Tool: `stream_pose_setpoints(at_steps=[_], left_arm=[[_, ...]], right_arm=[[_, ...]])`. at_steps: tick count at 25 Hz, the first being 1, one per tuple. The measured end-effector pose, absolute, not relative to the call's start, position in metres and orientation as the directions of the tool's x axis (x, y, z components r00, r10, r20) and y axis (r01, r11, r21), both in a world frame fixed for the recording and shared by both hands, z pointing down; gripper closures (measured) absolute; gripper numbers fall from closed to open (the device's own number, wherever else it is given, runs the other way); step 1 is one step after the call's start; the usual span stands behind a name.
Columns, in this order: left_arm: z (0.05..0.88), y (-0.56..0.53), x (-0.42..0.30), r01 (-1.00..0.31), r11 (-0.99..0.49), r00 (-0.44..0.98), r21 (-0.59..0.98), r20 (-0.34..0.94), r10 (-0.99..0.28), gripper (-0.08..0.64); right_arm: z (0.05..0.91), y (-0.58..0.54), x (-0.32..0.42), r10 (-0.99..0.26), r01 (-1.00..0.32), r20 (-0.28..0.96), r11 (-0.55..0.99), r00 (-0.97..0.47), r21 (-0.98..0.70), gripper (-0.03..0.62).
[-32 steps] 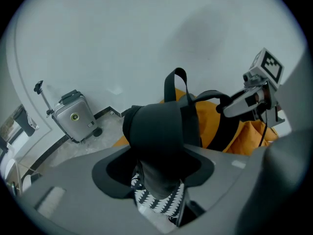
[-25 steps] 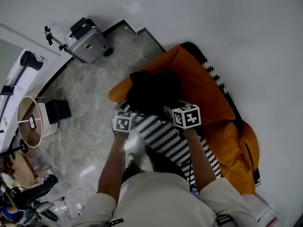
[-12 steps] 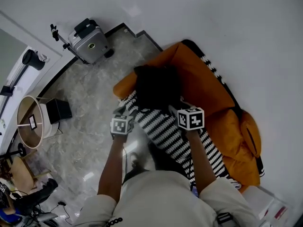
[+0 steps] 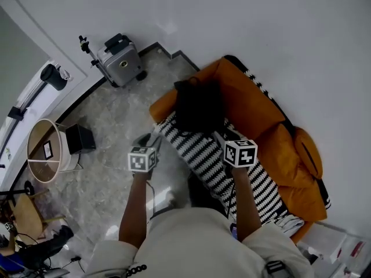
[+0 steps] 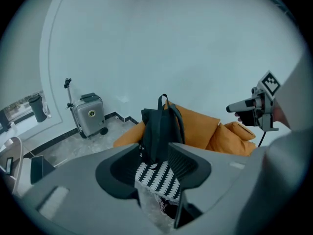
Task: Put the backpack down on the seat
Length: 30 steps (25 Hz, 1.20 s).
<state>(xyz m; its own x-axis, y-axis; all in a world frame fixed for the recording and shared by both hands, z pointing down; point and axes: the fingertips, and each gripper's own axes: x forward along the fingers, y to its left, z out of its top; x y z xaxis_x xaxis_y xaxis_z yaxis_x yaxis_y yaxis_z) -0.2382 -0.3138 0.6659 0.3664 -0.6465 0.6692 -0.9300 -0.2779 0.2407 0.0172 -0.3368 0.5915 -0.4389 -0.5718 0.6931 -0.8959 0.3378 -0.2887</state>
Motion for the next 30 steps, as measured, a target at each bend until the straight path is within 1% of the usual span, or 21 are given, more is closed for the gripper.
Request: stream_pose_setpoints(at_steps=[3, 8, 11, 12, 13, 15, 22, 30], left_arm=[[0.641, -0.296, -0.249, -0.93, -0.288, 0.368, 0.23, 0.625, -0.688, 0.38], [0.592, -0.274, -0.256, -0.932, -0.305, 0.363, 0.197, 0.532, -0.765, 0.403], [0.554, -0.259, -0.259, -0.932, -0.328, 0.361, 0.152, 0.466, -0.808, 0.44], [0.542, -0.253, -0.26, -0.931, -0.339, 0.363, 0.137, 0.447, -0.817, 0.466], [0.531, -0.247, -0.261, -0.928, -0.352, 0.37, 0.125, 0.43, -0.824, 0.501], [0.508, -0.232, -0.263, -0.919, -0.38, 0.388, 0.102, 0.394, -0.833, 0.547], [0.448, -0.178, -0.264, -0.893, -0.446, 0.441, 0.049, 0.287, -0.851, 0.548], [0.405, -0.13, -0.263, -0.873, -0.488, 0.48, 0.016, 0.211, -0.852, 0.549]], right_arm=[[0.569, -0.312, 0.009, -0.617, -0.895, 0.65, 0.337, -0.444, -0.293, 0.431], [0.53, -0.275, 0.007, -0.71, -0.916, 0.579, 0.324, -0.401, -0.237, 0.527], [0.508, -0.252, 0.004, -0.752, -0.923, 0.534, 0.315, -0.386, -0.223, 0.567], [0.5, -0.244, 0.002, -0.765, -0.924, 0.519, 0.314, -0.382, -0.217, 0.574], [0.492, -0.235, -0.002, -0.777, -0.926, 0.503, 0.315, -0.378, -0.21, 0.577], [0.475, -0.216, -0.01, -0.8, -0.927, 0.469, 0.322, -0.375, -0.193, 0.588], [0.42, -0.156, -0.032, -0.852, -0.925, 0.361, 0.361, -0.379, -0.118, 0.588], [0.381, -0.106, -0.05, -0.872, -0.917, 0.297, 0.398, -0.389, -0.032, 0.589]])
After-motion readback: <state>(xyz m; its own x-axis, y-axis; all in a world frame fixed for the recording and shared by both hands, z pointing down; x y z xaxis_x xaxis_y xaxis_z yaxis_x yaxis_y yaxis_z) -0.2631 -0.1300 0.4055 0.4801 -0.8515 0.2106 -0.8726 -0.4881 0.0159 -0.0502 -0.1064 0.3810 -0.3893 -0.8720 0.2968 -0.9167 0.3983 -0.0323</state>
